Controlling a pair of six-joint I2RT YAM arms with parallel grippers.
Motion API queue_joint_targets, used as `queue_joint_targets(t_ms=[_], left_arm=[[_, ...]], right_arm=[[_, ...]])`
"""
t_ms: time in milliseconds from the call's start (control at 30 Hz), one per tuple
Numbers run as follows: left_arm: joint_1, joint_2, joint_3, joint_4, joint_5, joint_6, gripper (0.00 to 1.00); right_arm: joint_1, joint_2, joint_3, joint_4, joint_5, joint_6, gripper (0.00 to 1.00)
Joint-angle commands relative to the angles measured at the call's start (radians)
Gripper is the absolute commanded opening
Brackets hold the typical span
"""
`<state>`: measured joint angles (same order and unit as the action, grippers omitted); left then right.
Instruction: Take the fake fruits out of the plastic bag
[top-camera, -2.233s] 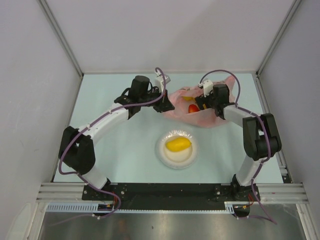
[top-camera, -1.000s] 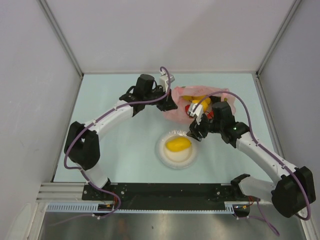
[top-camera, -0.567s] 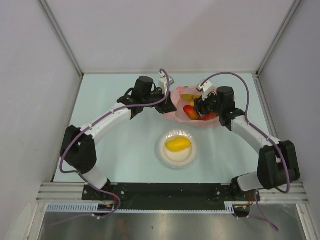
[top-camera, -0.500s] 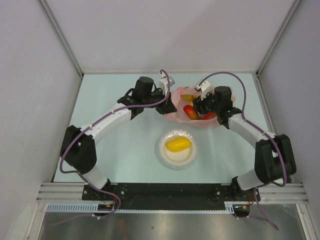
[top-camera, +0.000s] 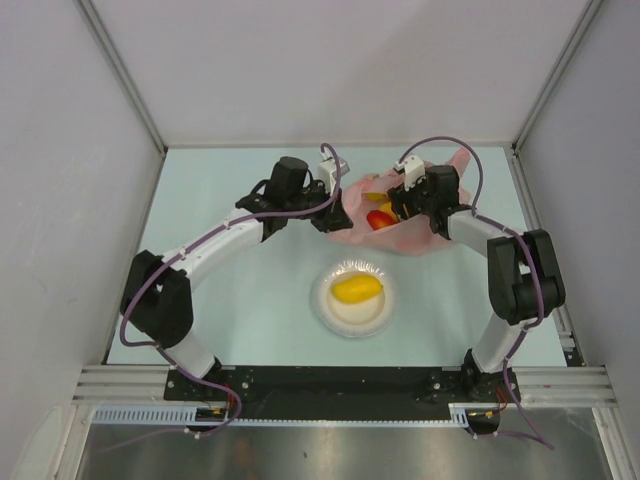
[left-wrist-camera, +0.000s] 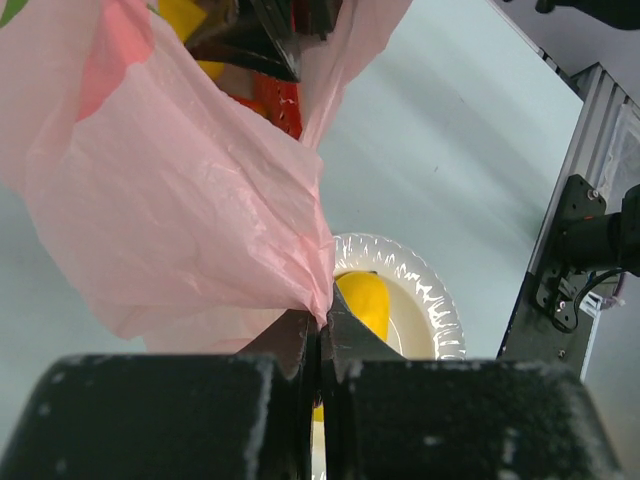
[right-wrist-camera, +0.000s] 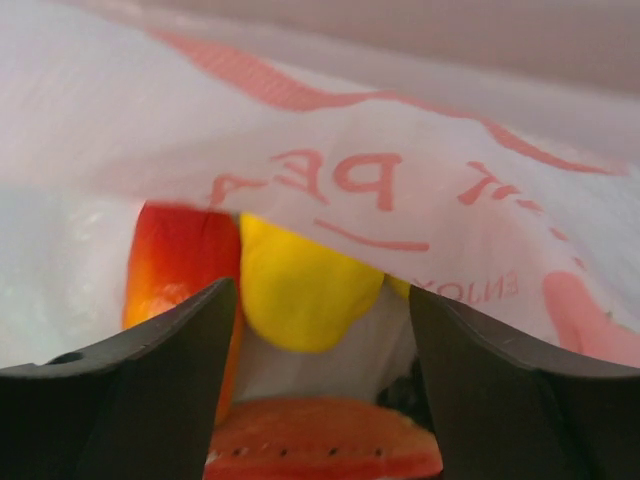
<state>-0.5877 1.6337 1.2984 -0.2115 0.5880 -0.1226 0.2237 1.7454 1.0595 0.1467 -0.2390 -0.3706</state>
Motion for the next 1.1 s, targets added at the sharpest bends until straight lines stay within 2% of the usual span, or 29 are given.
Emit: queue_joint_targets(t_ms=[0,167,367,467,500,600,700,833,1067], left_arm=[[-0.008,-0.043,-0.005,0.017,0.029,0.012,0.0],[-0.008,-0.029,0.007,0.006,0.021,0.023,0.0],[-0.008,-0.021,0.015,0.001,0.013,0.029,0.0],[-0.008,-0.014,0.021,0.003,0.015,0.029,0.0],[-0.008,-0.009,0.024,0.003,0.015,0.031,0.0],[-0.008,-0.005,0.033,-0.008,0.01,0.038,0.0],[-0.009,0.002,0.045,-0.014,0.007,0.051,0.0],[-0.009,0.02,0.062,-0.019,-0.001,0.063,0.0],[-0.009,0.032,0.107,-0.031,-0.014,0.098,0.0]], right_arm=[[-0.004,0.077,0.083,0.042,-0.037,0.001,0.79],[0.014,0.161,0.131,0.025,-0.02,0.016,0.84],[-0.009,0.217,0.169,0.021,0.033,0.044,0.72],[-0.044,0.209,0.192,-0.012,-0.032,0.038,0.53],[-0.049,0.2,0.194,-0.027,-0.064,0.032,0.39],[-0.058,0.14,0.204,-0.079,-0.121,0.028,0.23],[-0.063,0.039,0.206,-0.171,-0.204,0.061,0.19],[-0.058,-0.116,0.197,-0.232,-0.301,0.134,0.2],[-0.006,-0.378,0.157,-0.462,-0.408,0.063,0.23]])
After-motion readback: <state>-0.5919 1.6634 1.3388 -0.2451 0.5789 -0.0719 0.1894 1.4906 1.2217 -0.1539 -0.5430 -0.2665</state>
